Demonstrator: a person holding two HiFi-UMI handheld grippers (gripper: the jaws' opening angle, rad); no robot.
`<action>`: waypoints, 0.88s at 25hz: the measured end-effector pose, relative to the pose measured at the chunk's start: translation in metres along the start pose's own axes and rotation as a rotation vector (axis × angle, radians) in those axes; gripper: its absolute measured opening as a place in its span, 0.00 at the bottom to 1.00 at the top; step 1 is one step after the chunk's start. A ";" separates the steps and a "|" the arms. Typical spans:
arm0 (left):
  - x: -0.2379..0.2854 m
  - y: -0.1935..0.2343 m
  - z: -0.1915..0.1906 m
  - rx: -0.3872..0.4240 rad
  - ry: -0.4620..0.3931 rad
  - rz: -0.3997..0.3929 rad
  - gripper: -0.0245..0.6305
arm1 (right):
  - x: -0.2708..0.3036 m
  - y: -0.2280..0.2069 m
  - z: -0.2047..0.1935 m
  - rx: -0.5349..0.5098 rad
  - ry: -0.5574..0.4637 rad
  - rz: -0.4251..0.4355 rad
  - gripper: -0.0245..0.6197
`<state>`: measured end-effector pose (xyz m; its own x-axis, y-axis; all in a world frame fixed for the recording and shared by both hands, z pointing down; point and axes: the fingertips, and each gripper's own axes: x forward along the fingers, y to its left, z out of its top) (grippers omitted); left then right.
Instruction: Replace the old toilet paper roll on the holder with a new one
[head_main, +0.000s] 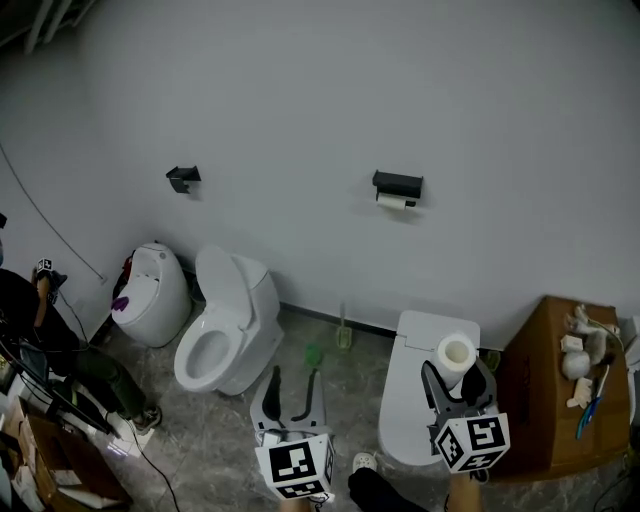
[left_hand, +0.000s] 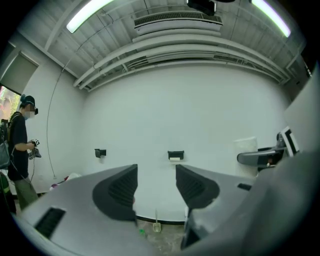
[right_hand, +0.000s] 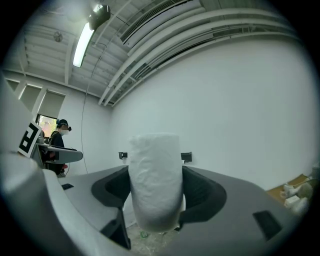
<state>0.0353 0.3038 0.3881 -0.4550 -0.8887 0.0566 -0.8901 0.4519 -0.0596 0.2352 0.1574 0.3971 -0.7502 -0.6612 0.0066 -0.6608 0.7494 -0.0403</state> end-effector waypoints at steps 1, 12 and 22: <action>0.017 0.003 0.002 0.003 0.002 0.002 0.37 | 0.017 -0.004 0.002 -0.001 -0.003 -0.002 0.52; 0.155 0.027 0.036 0.053 -0.031 0.007 0.37 | 0.159 -0.051 0.024 -0.006 -0.027 -0.027 0.52; 0.229 0.022 0.033 0.048 -0.019 -0.041 0.37 | 0.209 -0.076 0.015 -0.002 0.000 -0.070 0.52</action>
<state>-0.0872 0.1075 0.3665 -0.4173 -0.9079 0.0407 -0.9054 0.4114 -0.1049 0.1289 -0.0387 0.3863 -0.7024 -0.7117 0.0094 -0.7115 0.7017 -0.0378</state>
